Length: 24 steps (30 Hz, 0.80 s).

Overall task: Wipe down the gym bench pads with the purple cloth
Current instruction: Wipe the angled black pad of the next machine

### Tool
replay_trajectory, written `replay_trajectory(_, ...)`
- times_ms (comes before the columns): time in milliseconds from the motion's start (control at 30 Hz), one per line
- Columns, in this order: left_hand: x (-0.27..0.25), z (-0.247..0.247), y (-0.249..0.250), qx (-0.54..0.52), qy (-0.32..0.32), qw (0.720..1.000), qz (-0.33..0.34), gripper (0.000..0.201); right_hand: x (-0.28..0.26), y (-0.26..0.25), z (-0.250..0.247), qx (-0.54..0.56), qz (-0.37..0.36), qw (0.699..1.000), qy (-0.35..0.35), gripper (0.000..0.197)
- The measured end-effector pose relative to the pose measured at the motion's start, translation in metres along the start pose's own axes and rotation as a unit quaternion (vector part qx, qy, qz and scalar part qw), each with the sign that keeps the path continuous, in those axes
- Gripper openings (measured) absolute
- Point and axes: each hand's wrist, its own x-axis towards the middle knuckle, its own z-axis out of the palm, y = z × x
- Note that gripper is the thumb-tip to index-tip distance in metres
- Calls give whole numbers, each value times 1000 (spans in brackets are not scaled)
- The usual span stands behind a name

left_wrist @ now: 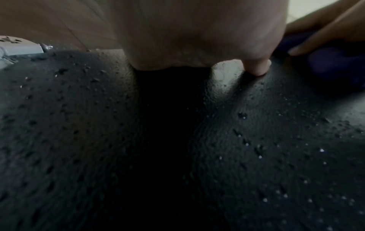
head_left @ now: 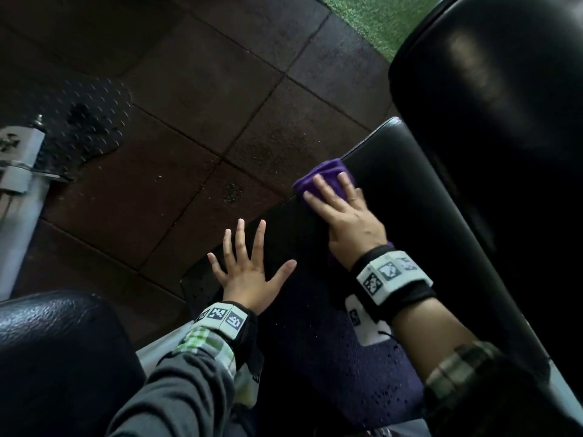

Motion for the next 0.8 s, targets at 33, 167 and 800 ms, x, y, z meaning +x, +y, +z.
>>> replay_trajectory(33, 0, 0, 0, -2, 2, 1000, 1, 93, -7, -2, 8, -2, -40, 999, 12, 72)
replay_trajectory(167, 0, 2, -1, -11, 14, 1000, 8, 92, -67, 16, 23, -11, -66, 997, 40, 67)
replay_trajectory(800, 1, 1, -2, -10, 12, 1000, 8, 94, -112, 13, 50, -20, -117, 989, 89, 59)
